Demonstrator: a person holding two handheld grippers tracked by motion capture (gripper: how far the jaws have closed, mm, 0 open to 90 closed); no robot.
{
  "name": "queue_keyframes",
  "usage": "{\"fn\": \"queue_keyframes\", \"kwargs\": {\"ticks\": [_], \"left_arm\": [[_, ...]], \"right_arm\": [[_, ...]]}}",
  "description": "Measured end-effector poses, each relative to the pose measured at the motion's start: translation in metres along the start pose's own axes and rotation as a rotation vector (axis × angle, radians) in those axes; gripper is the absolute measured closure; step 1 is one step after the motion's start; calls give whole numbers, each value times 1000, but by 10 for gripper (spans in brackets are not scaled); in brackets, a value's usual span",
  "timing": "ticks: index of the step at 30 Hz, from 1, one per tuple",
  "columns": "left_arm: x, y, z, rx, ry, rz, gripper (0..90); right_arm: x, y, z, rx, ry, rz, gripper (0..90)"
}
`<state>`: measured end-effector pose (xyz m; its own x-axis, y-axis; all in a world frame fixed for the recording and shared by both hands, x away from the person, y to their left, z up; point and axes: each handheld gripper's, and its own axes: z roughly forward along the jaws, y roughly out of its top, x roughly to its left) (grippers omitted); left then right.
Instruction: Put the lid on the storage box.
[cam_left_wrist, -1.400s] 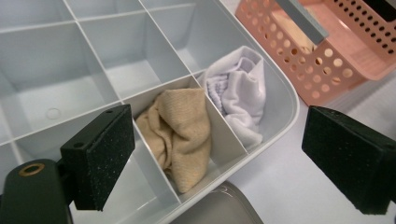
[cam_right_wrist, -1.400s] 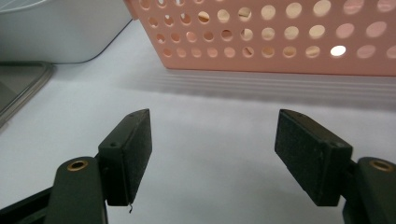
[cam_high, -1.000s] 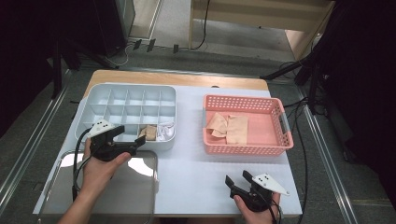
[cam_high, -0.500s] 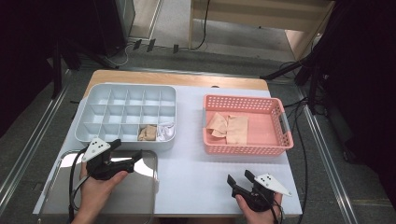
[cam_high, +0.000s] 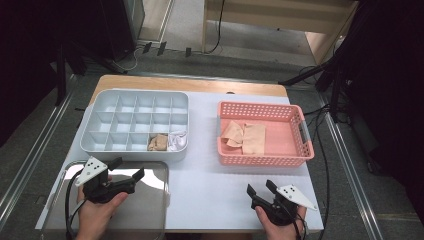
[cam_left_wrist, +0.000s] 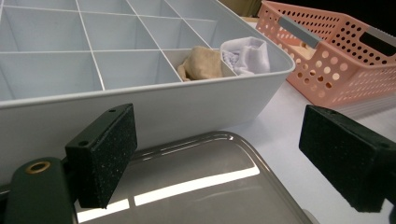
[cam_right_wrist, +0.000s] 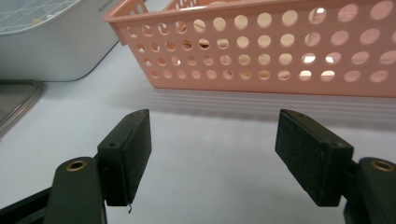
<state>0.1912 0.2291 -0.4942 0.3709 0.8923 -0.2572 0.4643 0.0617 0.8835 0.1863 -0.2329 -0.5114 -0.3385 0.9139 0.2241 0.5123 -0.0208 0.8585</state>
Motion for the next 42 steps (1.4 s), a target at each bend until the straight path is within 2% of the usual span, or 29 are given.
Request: {"fn": "queue_keyframes", "kwargs": {"ticks": [7, 13, 17, 19, 23, 30, 37, 42], "left_arm": [[-3, -3, -2, -22, -6, -7, 109], [2, -5, -2, -19, -23, -12, 89], [4, -4, -4, -32, -26, -35, 85], [5, -5, -5, -37, -23, -23, 85], [7, -6, -4, -30, -21, -29, 85], [11, -7, -5, -30, -8, -47, 85], [13, -7, -7, -33, 1, -44, 85], [14, -8, -6, -32, 2, -45, 85]], "right_arm": [[-3, 4, -2, 7, -20, 1, 271], [-5, 12, -4, -7, -38, 6, 267], [-4, 17, -6, -11, -46, 8, 263], [-3, 18, -7, -16, -48, 9, 263], [-3, 23, -9, -17, -56, 12, 262], [0, 39, -12, -30, -60, -4, 262], [6, 54, -9, -33, -58, -38, 258], [9, 65, -6, -35, -51, -43, 257]]}}
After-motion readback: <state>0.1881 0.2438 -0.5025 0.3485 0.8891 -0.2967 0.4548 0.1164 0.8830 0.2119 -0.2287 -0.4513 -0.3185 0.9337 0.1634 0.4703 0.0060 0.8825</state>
